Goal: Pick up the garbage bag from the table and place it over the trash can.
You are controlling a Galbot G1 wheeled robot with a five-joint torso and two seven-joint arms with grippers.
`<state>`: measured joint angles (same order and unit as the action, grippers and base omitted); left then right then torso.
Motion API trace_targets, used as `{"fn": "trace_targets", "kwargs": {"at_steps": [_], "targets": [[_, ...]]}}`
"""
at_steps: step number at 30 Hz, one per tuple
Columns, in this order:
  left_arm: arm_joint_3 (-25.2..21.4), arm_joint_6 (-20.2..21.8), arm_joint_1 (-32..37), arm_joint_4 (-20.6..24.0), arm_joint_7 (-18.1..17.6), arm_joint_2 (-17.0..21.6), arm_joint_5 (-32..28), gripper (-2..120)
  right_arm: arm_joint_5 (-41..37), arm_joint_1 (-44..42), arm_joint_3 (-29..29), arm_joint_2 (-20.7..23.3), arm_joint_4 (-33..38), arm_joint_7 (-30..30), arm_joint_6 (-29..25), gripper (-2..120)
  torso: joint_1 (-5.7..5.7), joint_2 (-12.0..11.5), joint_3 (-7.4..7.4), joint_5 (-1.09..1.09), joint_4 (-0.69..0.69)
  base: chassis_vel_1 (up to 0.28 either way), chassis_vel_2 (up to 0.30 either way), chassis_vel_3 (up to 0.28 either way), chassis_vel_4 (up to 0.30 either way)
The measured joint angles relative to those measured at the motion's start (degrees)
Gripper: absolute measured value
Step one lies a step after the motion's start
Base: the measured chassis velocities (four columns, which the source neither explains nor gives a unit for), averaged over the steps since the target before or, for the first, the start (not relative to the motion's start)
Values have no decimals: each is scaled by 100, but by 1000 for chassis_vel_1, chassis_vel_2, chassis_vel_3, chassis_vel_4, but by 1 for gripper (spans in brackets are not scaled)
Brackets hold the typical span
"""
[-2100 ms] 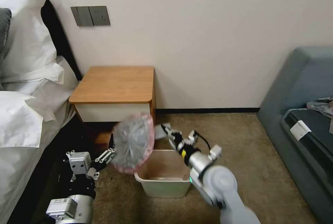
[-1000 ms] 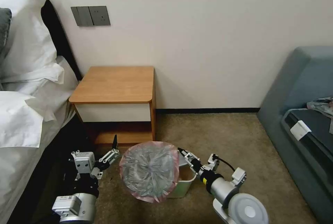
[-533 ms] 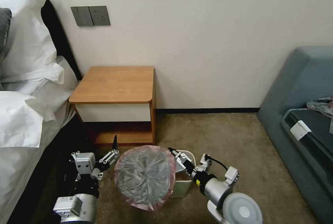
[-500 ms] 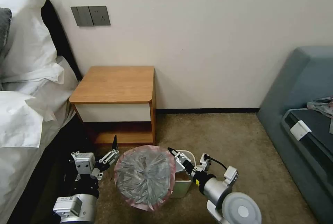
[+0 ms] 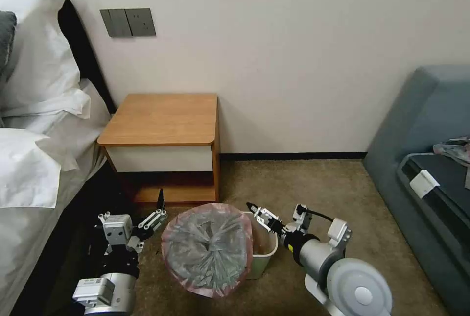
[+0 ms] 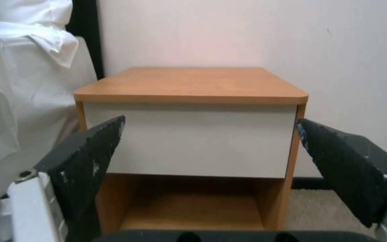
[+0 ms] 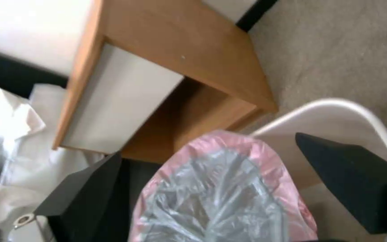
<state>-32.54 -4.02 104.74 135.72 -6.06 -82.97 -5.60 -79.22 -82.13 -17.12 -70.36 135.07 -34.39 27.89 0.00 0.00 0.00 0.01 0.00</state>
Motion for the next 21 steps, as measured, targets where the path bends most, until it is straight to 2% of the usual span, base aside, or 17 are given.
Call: {"fn": "trace_targets", "kwargs": {"at_steps": [6,13,16,17,20,21], "targets": [[70,24,0,-58,13,57,39,100,-27,-140,-453,-3,124,266,21,100,0,0,0,0,-1,0,0,0,0],[554,235,5,-197,16,176,147,100,65,-315,-826,-69,179,533,59,100,0,0,0,0,-1,0,0,0,0],[954,697,59,-231,-78,230,325,100,142,-442,-1008,-130,167,614,67,100,0,0,0,0,0,0,0,0,0],[954,697,59,-231,-78,230,325,100,142,-442,-1008,-130,167,614,67,100,0,0,0,0,0,0,0,0,0],[1237,1203,-5,-315,-452,266,340,100,165,-556,-1149,-166,160,678,71,100,0,0,0,0,-1,0,0,0,0],[1237,1203,-5,-315,-452,266,340,100,165,-556,-1149,-166,160,678,71,100,0,0,0,0,-1,0,0,0,0]]}}
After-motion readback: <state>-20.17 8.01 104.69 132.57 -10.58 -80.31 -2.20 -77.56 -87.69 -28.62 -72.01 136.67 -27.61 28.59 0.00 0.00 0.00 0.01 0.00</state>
